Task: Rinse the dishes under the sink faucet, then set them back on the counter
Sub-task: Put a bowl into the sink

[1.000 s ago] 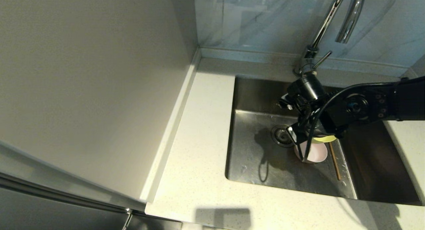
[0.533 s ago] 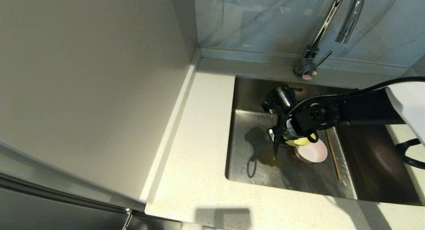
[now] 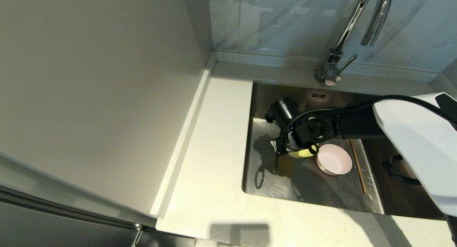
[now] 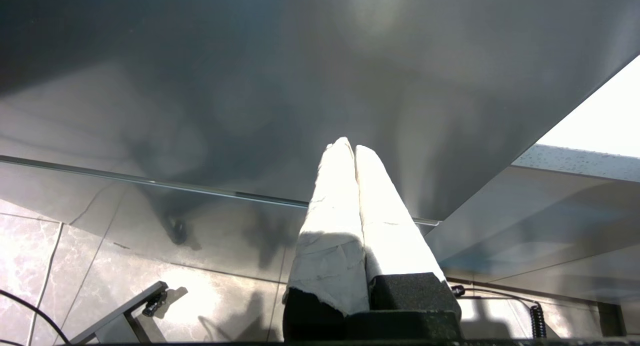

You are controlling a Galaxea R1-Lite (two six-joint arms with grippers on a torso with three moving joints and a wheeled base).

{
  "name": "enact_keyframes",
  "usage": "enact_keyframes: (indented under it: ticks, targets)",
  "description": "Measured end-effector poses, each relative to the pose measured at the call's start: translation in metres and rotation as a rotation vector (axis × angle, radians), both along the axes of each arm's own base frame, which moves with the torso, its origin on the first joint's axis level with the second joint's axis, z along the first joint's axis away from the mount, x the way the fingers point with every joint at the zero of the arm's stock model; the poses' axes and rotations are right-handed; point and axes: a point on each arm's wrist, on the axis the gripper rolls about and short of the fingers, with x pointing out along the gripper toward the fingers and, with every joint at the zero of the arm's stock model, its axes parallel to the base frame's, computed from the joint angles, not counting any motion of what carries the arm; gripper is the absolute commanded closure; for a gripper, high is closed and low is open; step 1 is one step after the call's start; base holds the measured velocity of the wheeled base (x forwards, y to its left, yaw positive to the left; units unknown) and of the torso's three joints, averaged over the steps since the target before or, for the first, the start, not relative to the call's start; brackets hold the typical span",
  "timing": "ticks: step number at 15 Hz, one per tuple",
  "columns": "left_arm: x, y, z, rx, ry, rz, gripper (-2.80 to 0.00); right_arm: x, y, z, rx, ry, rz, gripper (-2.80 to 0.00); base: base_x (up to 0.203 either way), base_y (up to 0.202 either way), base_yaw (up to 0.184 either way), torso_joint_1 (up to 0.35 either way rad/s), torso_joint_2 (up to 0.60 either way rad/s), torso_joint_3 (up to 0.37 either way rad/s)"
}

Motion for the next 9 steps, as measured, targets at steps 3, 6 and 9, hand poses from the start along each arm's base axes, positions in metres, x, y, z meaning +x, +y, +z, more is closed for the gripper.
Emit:
enact_keyframes:
  ticks: [3, 6, 9]
  targets:
    - [0.000, 0.000, 0.000, 0.000, 0.000, 0.000, 0.00, 0.011, 0.006, -0.004, 0.061, -0.016, -0.010, 0.00, 0.000, 0.000, 0.000, 0.000, 0.00, 0.000]
    - [0.000, 0.000, 0.000, 0.000, 0.000, 0.000, 0.00, 0.023, 0.012, -0.006, 0.090, -0.052, -0.019, 0.00, 0.000, 0.000, 0.000, 0.000, 0.00, 0.000]
    - [0.000, 0.000, 0.000, 0.000, 0.000, 0.000, 0.00, 0.035, 0.016, -0.017, 0.095, -0.107, -0.039, 0.00, 0.000, 0.000, 0.000, 0.000, 0.00, 0.000]
